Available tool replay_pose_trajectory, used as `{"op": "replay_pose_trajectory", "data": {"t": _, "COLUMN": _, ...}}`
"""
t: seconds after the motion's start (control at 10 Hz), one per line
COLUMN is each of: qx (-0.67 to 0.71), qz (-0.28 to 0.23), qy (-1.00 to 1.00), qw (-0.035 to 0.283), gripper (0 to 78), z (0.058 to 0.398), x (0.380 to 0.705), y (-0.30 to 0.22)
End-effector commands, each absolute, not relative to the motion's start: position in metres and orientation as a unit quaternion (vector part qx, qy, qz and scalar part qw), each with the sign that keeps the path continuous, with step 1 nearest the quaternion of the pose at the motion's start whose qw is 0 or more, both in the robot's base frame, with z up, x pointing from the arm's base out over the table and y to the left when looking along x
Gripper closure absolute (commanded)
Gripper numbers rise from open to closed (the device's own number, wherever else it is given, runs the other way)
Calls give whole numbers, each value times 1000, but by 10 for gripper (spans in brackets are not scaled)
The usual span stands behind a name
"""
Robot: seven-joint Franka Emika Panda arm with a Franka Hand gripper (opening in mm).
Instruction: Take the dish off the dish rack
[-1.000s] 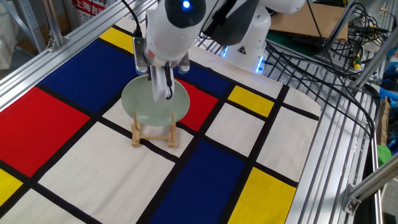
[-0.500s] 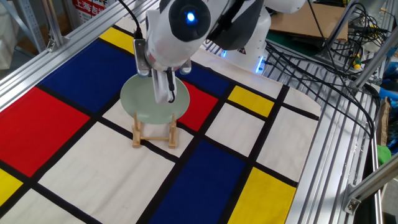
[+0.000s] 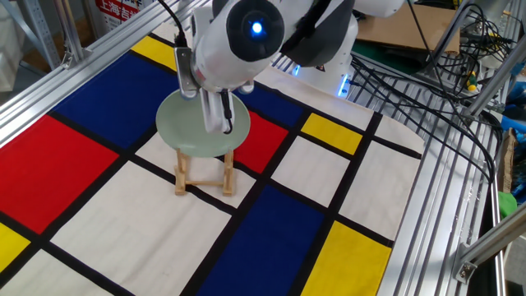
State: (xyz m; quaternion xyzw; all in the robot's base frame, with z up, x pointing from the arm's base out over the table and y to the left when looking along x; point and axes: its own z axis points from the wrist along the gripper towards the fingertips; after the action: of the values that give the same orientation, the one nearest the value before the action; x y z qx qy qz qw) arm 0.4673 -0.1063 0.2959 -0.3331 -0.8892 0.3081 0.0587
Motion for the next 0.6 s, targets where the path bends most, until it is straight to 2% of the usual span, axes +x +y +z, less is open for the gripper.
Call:
{"op": "replay_pose_trajectory", "data": {"t": 0.1, "qx": -322, "qz": 323, "qy": -886, "qw": 78, "gripper": 764, "z": 321, "x": 472, "y": -105}}
{"op": "replay_pose_trajectory", "data": {"t": 0.4, "qx": -309, "qz": 326, "qy": -889, "qw": 90, "gripper": 764, "z": 339, "x": 471, "y": -99}}
{"op": "replay_pose_trajectory", "data": {"t": 0.6, "qx": -290, "qz": 281, "qy": -909, "qw": 101, "gripper": 764, "z": 348, "x": 469, "y": -93}}
